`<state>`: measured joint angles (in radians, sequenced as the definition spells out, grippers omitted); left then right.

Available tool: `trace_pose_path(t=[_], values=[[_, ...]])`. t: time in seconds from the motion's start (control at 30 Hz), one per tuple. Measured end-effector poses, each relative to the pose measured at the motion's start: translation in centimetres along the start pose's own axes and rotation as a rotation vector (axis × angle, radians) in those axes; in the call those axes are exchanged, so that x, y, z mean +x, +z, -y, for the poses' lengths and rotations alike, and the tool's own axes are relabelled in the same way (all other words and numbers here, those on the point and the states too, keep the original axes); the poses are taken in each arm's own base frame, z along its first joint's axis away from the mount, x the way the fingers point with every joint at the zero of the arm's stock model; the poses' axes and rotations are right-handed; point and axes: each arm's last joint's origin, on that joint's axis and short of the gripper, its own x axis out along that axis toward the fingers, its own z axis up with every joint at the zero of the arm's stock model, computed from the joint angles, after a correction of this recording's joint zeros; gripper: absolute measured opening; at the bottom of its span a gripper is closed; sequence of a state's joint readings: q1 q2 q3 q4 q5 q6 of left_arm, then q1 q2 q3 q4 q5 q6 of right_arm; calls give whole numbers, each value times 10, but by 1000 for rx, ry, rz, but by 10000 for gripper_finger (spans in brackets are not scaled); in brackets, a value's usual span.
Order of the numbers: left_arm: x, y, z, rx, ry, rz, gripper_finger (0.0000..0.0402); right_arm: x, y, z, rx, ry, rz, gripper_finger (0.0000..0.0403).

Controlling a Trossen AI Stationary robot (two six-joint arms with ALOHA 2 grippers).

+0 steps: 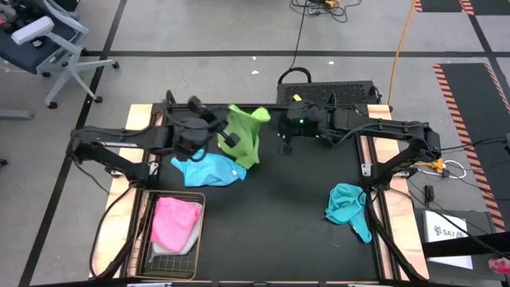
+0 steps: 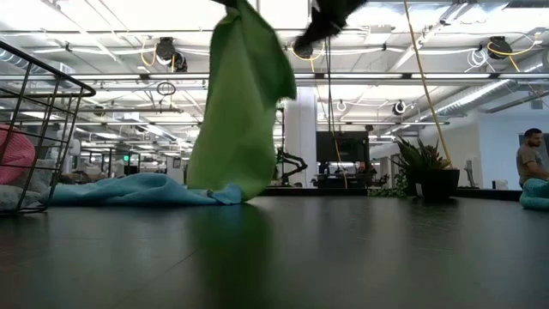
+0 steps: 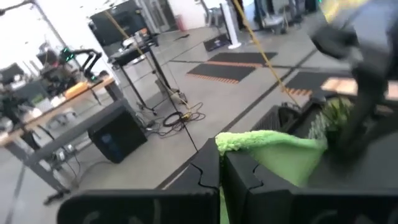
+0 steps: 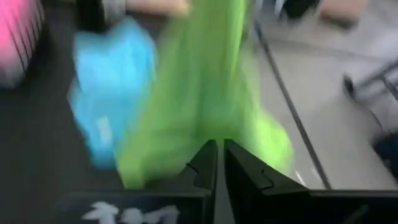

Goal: Fold microfiber towels
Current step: Fold the green microfiber cloth

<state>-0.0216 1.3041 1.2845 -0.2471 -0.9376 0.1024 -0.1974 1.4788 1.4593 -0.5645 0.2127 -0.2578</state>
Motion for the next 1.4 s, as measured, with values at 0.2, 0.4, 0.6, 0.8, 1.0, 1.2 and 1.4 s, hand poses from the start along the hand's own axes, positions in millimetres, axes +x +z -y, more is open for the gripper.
trace_pose_path(t=[0.2, 0.4, 0.6, 0.8, 1.0, 1.2, 1.4], values=[[-9, -2, -12, -53, -15, -32, 1, 0, -6, 0, -35, 11, -64, 75], [-11, -1, -14, -93, -37, -26, 1, 12, -8, -3, 48, -6, 28, 141], [-14, 0, -10, -134, -140, -24, 0, 36, -25, -13, 68, -34, 143, 185], [-23, 1, -1, -236, -348, -33, 0, 52, -46, -23, 105, -39, 231, 187], [-31, 1, 7, -302, -429, -47, 0, 59, -64, -35, 175, 82, 198, 185], [-28, 1, 4, -320, -387, -50, 0, 57, -64, -52, 188, 159, 206, 185], [-22, 1, 0, -330, -354, -54, 0, 52, -60, -70, 157, 224, 223, 185]])
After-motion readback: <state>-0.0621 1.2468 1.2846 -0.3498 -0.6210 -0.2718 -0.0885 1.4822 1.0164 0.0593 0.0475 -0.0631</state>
